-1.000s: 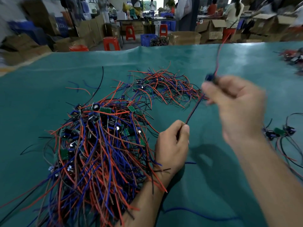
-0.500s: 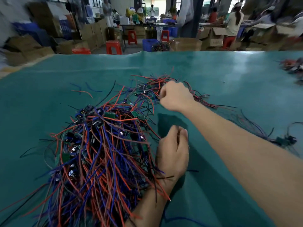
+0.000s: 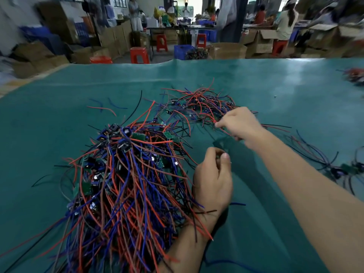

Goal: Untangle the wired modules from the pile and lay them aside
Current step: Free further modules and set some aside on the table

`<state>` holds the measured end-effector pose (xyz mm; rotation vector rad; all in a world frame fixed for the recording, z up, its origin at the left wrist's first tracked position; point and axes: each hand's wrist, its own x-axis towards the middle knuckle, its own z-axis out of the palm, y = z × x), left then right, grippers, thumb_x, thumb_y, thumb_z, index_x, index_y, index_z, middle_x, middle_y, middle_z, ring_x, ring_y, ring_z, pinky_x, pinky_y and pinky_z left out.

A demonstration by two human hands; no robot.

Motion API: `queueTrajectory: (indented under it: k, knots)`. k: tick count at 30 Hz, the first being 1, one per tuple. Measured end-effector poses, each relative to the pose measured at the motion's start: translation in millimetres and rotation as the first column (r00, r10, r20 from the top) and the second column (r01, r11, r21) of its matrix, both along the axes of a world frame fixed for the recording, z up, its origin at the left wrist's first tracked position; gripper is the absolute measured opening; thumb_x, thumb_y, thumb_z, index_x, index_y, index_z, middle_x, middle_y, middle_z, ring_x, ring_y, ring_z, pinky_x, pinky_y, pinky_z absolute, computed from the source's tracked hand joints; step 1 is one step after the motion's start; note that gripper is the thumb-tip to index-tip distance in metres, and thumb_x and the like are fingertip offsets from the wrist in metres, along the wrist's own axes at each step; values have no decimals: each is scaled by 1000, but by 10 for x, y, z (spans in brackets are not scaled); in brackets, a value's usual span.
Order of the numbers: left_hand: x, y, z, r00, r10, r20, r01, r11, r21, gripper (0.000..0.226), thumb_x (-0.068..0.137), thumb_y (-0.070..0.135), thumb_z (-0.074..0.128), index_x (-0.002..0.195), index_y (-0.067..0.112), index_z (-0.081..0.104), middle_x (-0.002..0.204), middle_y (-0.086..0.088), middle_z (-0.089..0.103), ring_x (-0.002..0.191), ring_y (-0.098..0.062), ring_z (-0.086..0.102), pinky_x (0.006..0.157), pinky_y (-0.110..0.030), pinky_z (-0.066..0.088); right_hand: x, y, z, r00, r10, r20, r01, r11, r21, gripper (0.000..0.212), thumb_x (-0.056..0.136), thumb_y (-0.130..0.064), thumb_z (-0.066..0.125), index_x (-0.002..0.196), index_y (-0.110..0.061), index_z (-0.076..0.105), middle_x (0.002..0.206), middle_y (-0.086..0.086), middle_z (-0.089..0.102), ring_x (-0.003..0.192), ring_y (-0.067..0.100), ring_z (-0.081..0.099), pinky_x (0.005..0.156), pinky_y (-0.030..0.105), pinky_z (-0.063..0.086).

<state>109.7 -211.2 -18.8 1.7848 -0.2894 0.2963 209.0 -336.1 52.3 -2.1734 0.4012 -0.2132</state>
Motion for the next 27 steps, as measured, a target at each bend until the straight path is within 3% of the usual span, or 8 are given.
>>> queueTrajectory:
  k: [4, 10, 14, 16, 18, 20, 23, 27]
  knots:
    - [33, -14, -40, 998, 17, -61, -21, 997, -70, 32, 94, 44, 41, 98, 19, 61, 78, 0, 71, 76, -30, 67, 71, -47, 54, -799, -230, 62, 997, 47, 65, -69, 920, 387, 23, 74, -14, 75, 55, -16, 64, 52, 1, 41, 44, 15, 34, 42, 20, 24]
    - [48, -11, -31, 992, -10, -125, 1, 997, -73, 39, 92, 49, 43, 86, 15, 62, 73, 0, 72, 71, -28, 68, 74, -47, 55, -1408, -223, -152, 839, 544, -26, -464, 738, 489, 10, 67, -11, 71, 61, -14, 64, 51, 4, 49, 40, 11, 38, 37, 15, 23]
    - [55, 0, -32, 987, -30, -159, 17, 996, -85, 26, 84, 35, 51, 88, 13, 65, 69, -1, 73, 68, -22, 69, 74, -45, 57, -1392, -205, -204, 750, 652, -109, -570, 722, 393, 8, 70, -15, 76, 65, -15, 70, 58, 5, 60, 45, 13, 43, 38, 19, 24]
    - [45, -2, -25, 990, -31, -139, 24, 998, -54, 22, 80, 30, 54, 87, 14, 67, 68, -4, 71, 63, -19, 65, 71, -44, 56, -1360, -199, -239, 819, 569, -76, -514, 787, 342, 13, 73, -24, 83, 69, -16, 73, 57, 4, 59, 44, 11, 44, 36, 19, 25]
    - [30, -4, -42, 996, -52, -74, 52, 999, 8, 21, 79, 28, 57, 87, 15, 71, 66, -5, 68, 59, -14, 55, 66, -42, 54, -1274, -197, -317, 948, 307, 81, -317, 907, 278, 21, 76, -30, 87, 72, -16, 72, 54, 1, 58, 41, 9, 44, 35, 20, 29]
    - [16, -1, -69, 997, -79, -14, 79, 994, 69, 21, 79, 28, 58, 90, 19, 74, 59, 1, 60, 55, -10, 49, 62, -39, 50, -1190, -165, -379, 972, 38, 230, -102, 957, 272, 15, 85, -29, 81, 81, -18, 73, 60, 1, 64, 47, 11, 52, 40, 22, 38]
    - [0, -3, -67, 992, -128, 4, 127, 984, 127, 25, 78, 29, 58, 94, 25, 77, 60, 2, 62, 53, -11, 49, 61, -34, 50, -1153, -106, -452, 964, -79, 252, -18, 933, 360, 14, 87, -28, 80, 88, -16, 72, 68, 8, 67, 58, 17, 56, 49, 31, 44]
    - [-14, 1, -49, 985, -166, -39, 169, 980, 109, 25, 78, 35, 59, 93, 25, 76, 61, 1, 66, 56, -18, 61, 61, -35, 55, -1191, -136, -366, 974, -78, 215, -61, 816, 574, 7, 88, -6, 73, 86, -12, 76, 81, 17, 75, 67, 18, 62, 49, 24, 44]
